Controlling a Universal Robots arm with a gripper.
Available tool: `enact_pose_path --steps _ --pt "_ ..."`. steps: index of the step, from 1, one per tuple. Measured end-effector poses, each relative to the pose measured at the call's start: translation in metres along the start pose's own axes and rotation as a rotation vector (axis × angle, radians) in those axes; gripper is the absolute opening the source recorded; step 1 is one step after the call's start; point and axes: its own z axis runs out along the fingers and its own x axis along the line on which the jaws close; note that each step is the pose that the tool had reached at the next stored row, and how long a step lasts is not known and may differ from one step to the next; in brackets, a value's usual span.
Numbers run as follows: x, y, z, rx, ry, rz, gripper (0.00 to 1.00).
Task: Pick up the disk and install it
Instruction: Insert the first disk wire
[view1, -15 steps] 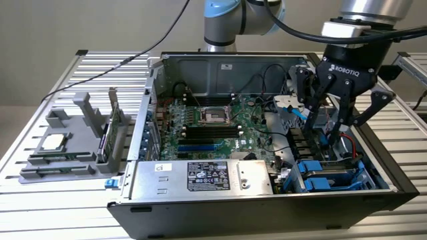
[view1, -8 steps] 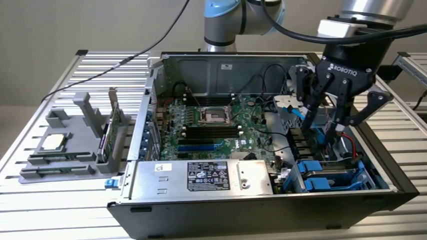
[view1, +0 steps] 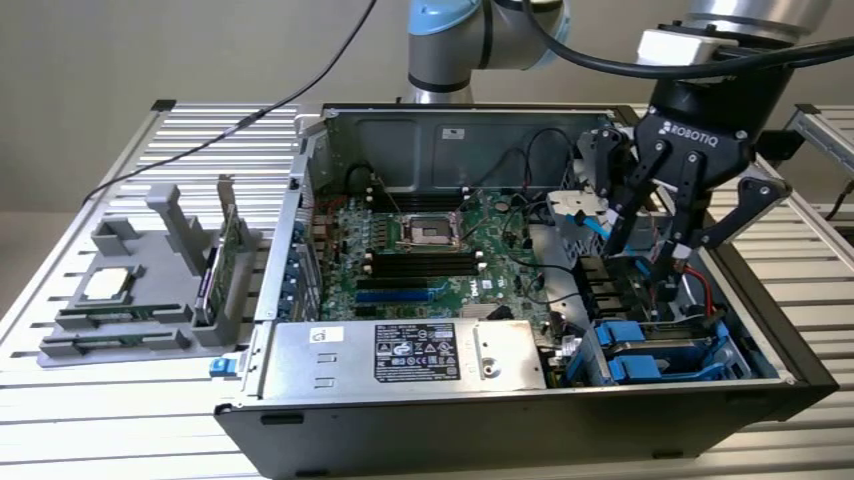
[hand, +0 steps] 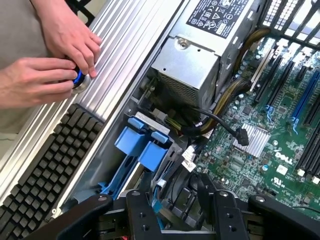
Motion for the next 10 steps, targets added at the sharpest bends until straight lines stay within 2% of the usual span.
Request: enact_pose_path --steps 3,5,7,10 --pt "0.0041 0.0003 -0.0038 0.0005 -0.0019 0.001 0.49" --pt "0.0061 0.0007 -0.0058 0.0025 -0.0058 0.001 0.49" --pt "0.0073 0.0008 -0.0065 0.0075 -0.0147 0.000 0.49" --pt "0.0093 0.0011 -0.0063 0.0177 -0.0322 -0.002 0.49"
